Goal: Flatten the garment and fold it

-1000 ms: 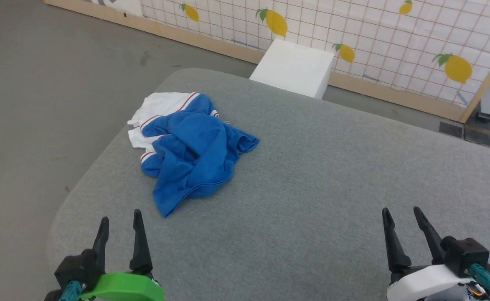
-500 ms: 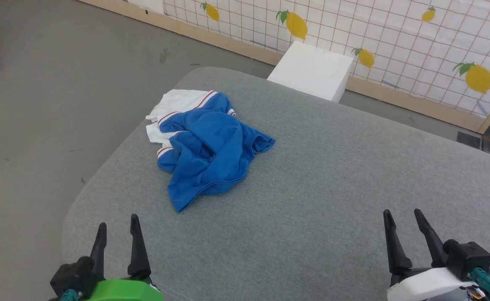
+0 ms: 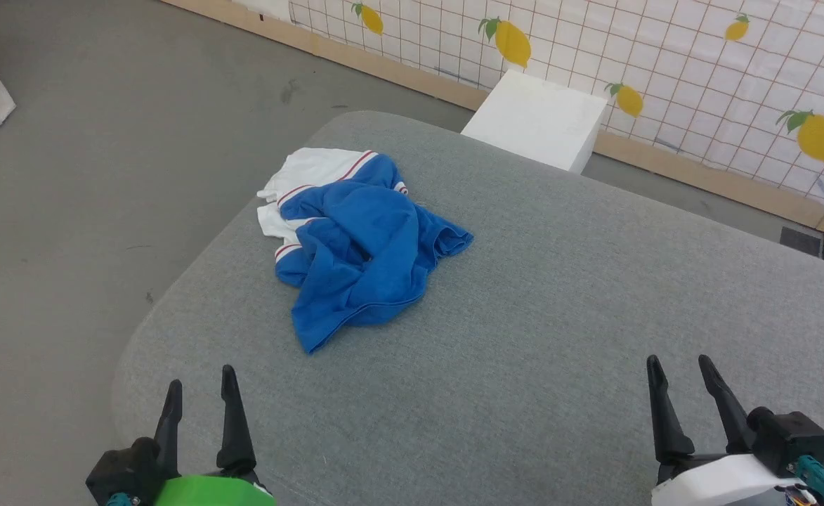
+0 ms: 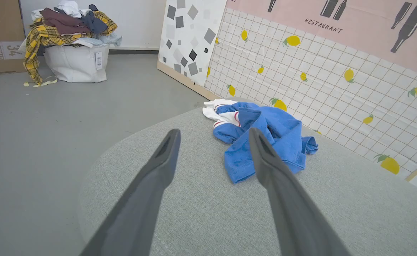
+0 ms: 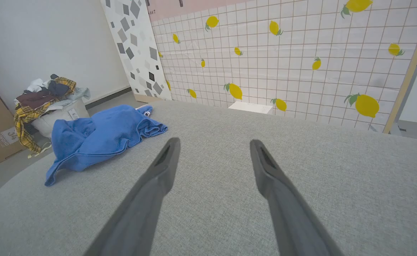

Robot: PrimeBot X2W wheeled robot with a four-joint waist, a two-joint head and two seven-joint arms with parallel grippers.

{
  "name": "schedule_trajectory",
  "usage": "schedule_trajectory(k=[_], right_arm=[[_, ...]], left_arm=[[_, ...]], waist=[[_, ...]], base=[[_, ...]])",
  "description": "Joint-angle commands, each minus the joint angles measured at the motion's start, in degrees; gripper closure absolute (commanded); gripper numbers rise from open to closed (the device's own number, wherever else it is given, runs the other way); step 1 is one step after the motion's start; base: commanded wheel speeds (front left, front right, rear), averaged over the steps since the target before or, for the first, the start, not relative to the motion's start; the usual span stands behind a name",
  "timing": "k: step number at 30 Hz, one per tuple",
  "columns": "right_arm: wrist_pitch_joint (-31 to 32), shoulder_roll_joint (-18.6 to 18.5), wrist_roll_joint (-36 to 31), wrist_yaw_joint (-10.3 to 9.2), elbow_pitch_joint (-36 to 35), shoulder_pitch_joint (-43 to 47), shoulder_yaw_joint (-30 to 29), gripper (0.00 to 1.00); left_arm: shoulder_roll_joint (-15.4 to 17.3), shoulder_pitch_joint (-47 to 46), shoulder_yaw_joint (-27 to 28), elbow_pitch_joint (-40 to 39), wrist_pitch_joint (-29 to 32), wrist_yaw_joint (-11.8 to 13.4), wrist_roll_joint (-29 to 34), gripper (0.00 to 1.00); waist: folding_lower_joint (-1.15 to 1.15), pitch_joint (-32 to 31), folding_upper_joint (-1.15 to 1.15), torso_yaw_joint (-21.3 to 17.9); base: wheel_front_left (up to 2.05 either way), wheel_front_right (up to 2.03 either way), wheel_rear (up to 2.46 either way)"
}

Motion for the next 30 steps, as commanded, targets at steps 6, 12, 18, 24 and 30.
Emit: schedule_trajectory(k=[6,12,18,24,30], right_arm=[[-0.34,0.05,0.3,-0.09,-0.12,1.06,0.25,0.0],[-0.2,0.05,0.05,-0.09,-0.67,1.21,0.1,0.0],[0.49,0.05,-0.52,-0.09,-1.81,0.74,-0.08,0.0],[2.42,0.05,-2.24,-0.09,-6.05,-0.81,-0.82,0.0],[4.83,0.05,-4.16,-0.09,-11.38,-2.07,-1.72,0.0]], left_arm=[[-0.26,0.0,-0.41,-0.13,-0.45,-0.48,0.29,0.0],[-0.12,-3.49,-1.02,-0.69,-0.45,-1.77,0.71,0.0],[3.23,-11.1,-2.54,-2.25,6.33,-4.24,0.78,0.0],[7.8,-24.27,-2.77,-2.05,18.35,-7.03,-1.26,0.0],[9.42,-34.24,-2.32,3.0,27.16,-7.41,-4.17,0.0]], waist=[[0.0,0.22,0.0,-0.39],[0.0,1.3,0.0,-0.35],[0.0,3.66,0.0,-0.78],[0.0,8.0,0.0,-3.08],[0.0,11.34,0.0,-5.25]], base=[[0.0,0.0,0.0],[0.0,0.0,0.0],[0.0,0.0,0.0],[0.0,0.0,0.0],[0.0,0.0,0.0]])
